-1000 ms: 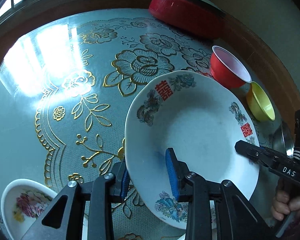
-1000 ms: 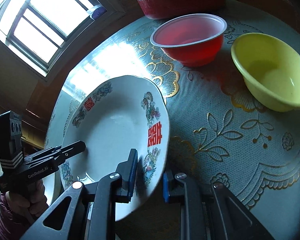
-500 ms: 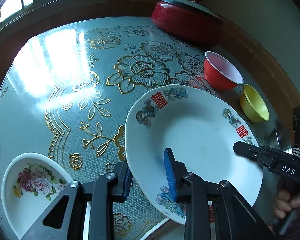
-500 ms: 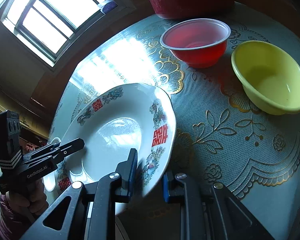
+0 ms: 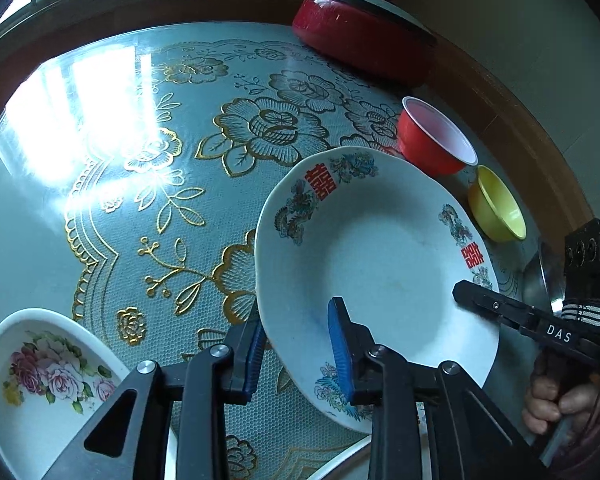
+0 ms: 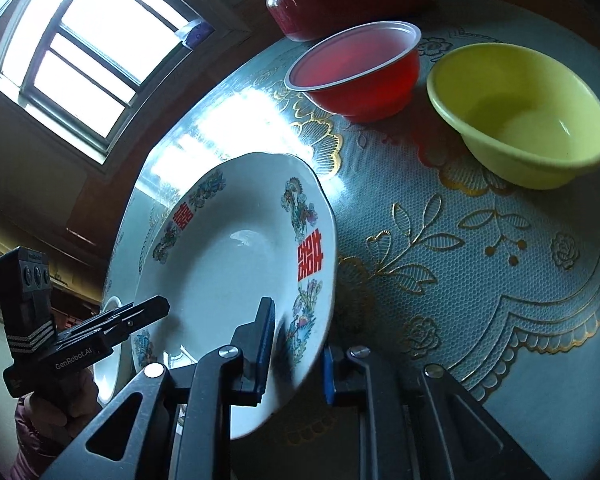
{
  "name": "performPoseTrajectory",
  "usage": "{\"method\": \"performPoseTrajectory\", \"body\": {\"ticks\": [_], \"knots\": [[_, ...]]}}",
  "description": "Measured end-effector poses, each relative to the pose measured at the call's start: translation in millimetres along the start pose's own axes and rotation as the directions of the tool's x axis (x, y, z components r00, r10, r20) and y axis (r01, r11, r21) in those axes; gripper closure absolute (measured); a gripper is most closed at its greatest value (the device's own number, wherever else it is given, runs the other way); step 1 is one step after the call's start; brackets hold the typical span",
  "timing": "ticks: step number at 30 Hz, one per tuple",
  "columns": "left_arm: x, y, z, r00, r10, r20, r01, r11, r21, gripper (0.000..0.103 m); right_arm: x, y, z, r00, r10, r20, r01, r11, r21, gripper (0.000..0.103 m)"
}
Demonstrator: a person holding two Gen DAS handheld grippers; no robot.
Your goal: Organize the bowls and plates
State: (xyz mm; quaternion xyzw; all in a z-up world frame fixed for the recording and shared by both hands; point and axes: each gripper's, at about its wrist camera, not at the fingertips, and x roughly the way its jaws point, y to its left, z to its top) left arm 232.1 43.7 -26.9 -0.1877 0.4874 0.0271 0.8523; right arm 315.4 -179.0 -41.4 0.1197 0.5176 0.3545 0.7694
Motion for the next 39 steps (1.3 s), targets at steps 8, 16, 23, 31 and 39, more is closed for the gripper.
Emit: {"method": "performPoseTrajectory", "body": {"ticks": [8,16,23,31,39], "knots": [[-2,5,6,0.999,-0.041,0.021,0.039,0.996,0.082,0.076,-6,20,-10,0.997,-0.068,0.021,0.068,0.998,-0.004,0.085],[-15,4,-2,0.994,-0.11,0.024,0.106,0.985,0.138,0.076,-28,35,-18,0.992,-0.111,0.063,0.113,0.993,-0.027,0.085],[-19,0,-16,0.99,-0.135,0.035,0.129,0.98,0.151,0.075,-39,42,-31,0.984,-0.157,0.083,0.161,0.986,-0.041,0.084],[-36,-8,-24,0.986,-0.146,0.078,0.129,0.975,0.182,0.075,-57,47,-43,0.98,-0.158,0.122,0.163,0.986,-0.032,0.084],[-66,-12,-44,0.978,-0.167,0.123,0.14,0.968,0.207,0.075,-80,62,-67,0.977,-0.146,0.158,0.153,0.988,-0.033,0.084]]}}
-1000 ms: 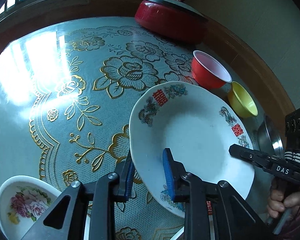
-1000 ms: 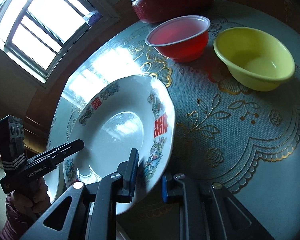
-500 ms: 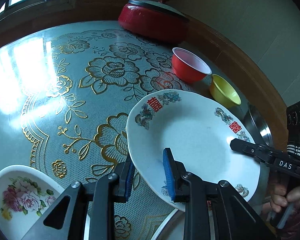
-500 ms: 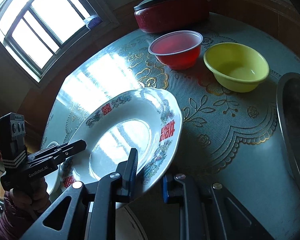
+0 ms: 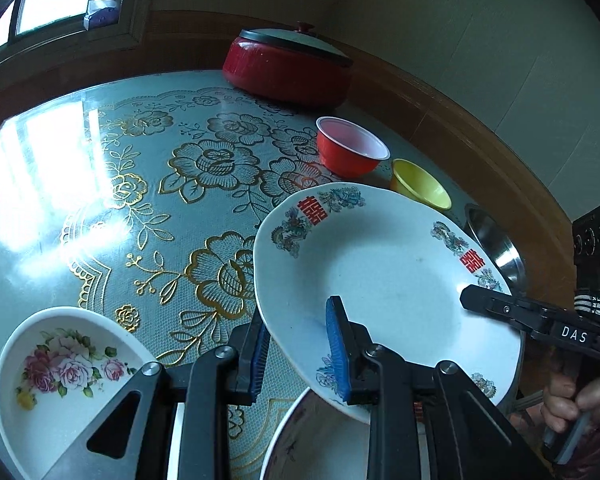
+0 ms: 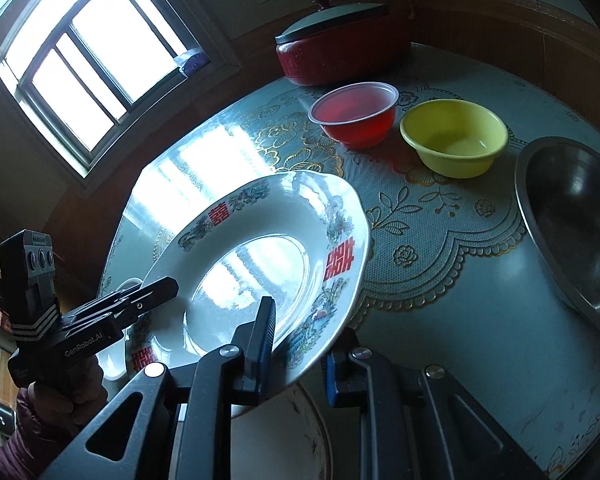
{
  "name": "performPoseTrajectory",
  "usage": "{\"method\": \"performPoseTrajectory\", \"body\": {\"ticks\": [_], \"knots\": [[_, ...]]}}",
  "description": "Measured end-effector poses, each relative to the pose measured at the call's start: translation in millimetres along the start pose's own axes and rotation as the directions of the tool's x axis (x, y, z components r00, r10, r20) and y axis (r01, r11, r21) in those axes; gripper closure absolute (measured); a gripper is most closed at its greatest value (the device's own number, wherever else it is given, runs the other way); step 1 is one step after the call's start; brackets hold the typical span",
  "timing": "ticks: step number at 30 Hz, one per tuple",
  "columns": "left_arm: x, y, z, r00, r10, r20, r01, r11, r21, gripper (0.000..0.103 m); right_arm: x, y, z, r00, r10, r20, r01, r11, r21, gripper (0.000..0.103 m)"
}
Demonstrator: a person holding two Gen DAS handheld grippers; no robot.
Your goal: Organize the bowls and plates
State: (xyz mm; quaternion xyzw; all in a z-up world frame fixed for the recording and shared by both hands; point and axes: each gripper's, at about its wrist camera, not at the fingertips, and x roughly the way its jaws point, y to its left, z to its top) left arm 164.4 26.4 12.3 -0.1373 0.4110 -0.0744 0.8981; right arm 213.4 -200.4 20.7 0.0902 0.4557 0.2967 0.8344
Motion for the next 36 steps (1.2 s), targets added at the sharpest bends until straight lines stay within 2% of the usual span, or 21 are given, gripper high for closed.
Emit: {"method": "performPoseTrajectory", "body": {"ticks": [8,15,24,36], "knots": [[-37,-9,-28,0.999,-0.04,0.023,0.04,0.999,0.006,0.075,-28,13,-31,0.999,0.001,0.035,0.0,1.0,-0.012,0.084],[-62,-12,-59,0.997,-0.07,0.018,0.07,0.997,0.01,0.075,-33,17,-62,0.999,0.029,0.039,-0.03,0.999,0.025,0.084],[-76,-14,-92,0.994,-0.107,-0.026,0.108,0.994,0.017,0.075,-37,23,-96,0.999,0.026,0.029,-0.027,0.998,0.057,0.084],[-76,-19,-113,0.988,-0.14,-0.07,0.144,0.988,0.057,0.074,-47,28,-127,0.998,-0.039,0.044,0.035,0.996,0.085,0.083]]}}
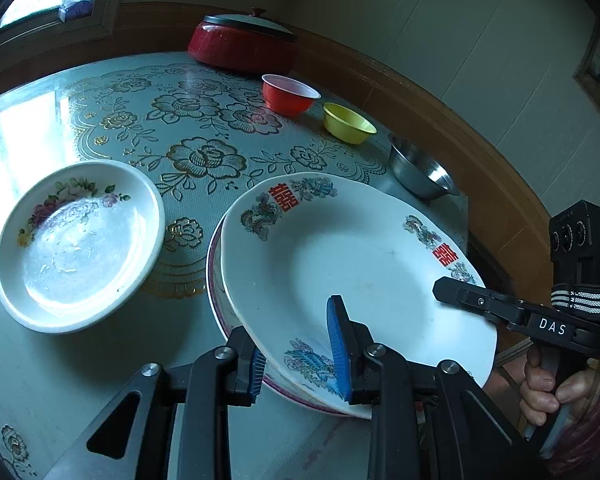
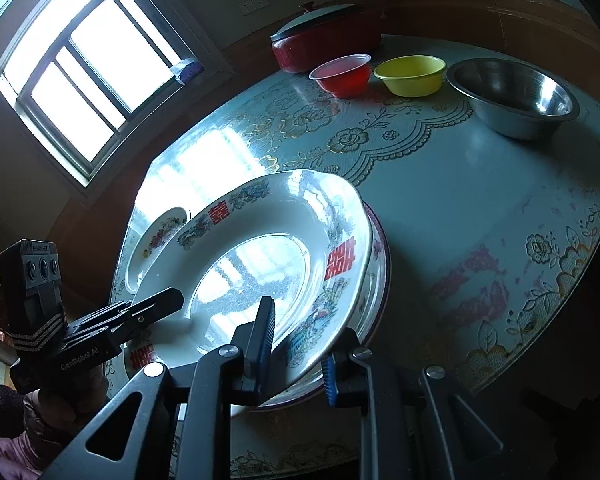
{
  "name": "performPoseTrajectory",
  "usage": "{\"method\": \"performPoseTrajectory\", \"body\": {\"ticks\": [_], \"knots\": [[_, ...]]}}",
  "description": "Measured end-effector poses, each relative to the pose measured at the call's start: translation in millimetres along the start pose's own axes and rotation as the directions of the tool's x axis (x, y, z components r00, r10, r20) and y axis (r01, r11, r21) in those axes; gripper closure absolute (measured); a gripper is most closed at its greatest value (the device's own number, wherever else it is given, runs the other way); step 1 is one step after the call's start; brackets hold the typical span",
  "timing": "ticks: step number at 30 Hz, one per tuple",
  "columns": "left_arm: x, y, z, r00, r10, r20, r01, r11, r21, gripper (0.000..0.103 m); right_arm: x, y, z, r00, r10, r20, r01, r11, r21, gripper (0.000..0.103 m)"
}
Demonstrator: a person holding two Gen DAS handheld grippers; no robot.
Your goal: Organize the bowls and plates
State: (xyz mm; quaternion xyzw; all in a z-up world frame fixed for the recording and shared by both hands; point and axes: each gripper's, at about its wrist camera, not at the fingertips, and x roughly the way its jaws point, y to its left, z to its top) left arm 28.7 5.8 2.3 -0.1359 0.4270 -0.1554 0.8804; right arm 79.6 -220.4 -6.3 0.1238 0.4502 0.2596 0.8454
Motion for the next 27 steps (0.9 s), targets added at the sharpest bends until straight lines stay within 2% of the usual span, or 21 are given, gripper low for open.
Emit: {"method": "performPoseTrajectory", "body": {"ticks": [6,18,23,27], "knots": [[3,1,-9,1.0,-0.004,-0.026,0.004,1.0,0.003,0.074,2,0,-10,1.0,-0.027,-0.006,0.027,1.0,-0.005,0.082],[13,3,-5,0.998,0.042,-0.046,-0.041,0.999,0.014,0.073,11,-1,-13,0.996,-0.092,0.012,0.092,0.996,-0.02,0.079],[14,4,-2,0.997,0.049,-0.065,-0.049,0.999,0.003,0.073,10,-1,-13,0.994,-0.104,0.027,0.105,0.994,-0.028,0.078],[12,1,-1,0.995,0.081,-0.061,-0.081,0.997,0.002,0.073,10,-2,-14,0.996,-0.087,0.019,0.087,0.996,-0.022,0.078]]}}
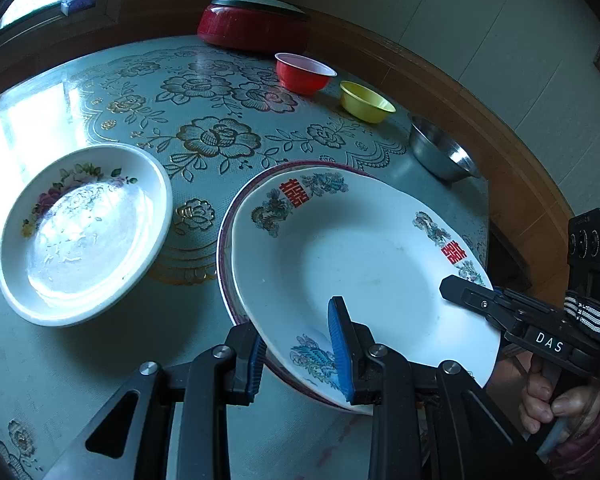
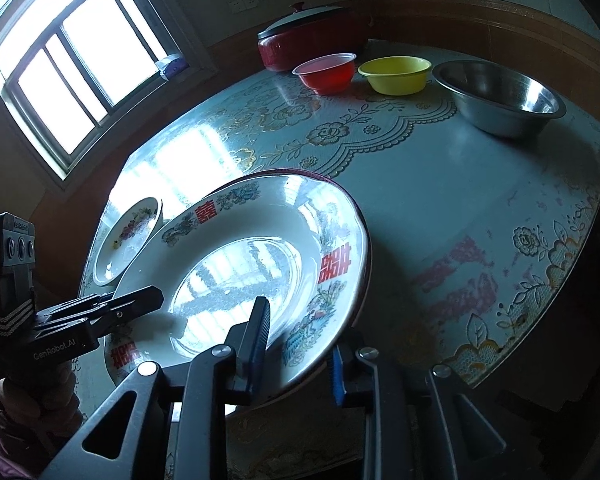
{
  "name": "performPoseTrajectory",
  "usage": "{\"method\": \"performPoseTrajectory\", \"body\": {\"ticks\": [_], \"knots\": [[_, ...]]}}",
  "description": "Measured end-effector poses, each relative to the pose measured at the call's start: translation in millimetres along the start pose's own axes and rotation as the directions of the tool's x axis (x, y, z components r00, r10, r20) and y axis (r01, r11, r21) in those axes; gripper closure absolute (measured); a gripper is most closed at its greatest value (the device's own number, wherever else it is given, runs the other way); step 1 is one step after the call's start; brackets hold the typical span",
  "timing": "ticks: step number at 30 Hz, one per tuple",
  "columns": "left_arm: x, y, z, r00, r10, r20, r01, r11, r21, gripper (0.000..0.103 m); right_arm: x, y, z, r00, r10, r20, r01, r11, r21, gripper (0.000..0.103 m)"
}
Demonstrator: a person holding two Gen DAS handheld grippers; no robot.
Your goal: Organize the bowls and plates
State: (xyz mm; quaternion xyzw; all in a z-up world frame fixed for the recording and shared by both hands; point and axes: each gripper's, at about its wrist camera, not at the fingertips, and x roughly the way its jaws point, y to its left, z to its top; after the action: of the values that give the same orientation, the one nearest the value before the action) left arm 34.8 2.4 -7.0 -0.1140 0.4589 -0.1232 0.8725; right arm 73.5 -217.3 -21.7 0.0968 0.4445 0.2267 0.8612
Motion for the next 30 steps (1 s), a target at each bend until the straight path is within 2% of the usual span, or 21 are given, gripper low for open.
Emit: {"method": "performPoseTrajectory", "body": {"ticks": [7,13,20,30], "knots": [[-6,-4,-4,0.998,0.057,0.023,-0.057,0.998,-0.013,0.073,5,5,5,0.999,-0.038,-0.029,0.037,0.999,-0.039,0.076],[-10,-3,-6,0.998,0.055,0.031,-0.055,0.998,-0.014,0.073,6,3,6,0.999,-0.044,-0.031,0.043,0.998,-0.034,0.076],[-11,-7,-6,0.995,0.091,0.04,-0.091,0.996,0.013,0.072,0,7,6,0.998,-0.054,-0.04,0.052,0.997,-0.055,0.074],[-13,-7,-5,0.995,0.087,0.043,-0.089,0.996,0.032,0.072,-2,8,4,0.998,-0.055,-0.032,0.053,0.996,-0.066,0.073]]}}
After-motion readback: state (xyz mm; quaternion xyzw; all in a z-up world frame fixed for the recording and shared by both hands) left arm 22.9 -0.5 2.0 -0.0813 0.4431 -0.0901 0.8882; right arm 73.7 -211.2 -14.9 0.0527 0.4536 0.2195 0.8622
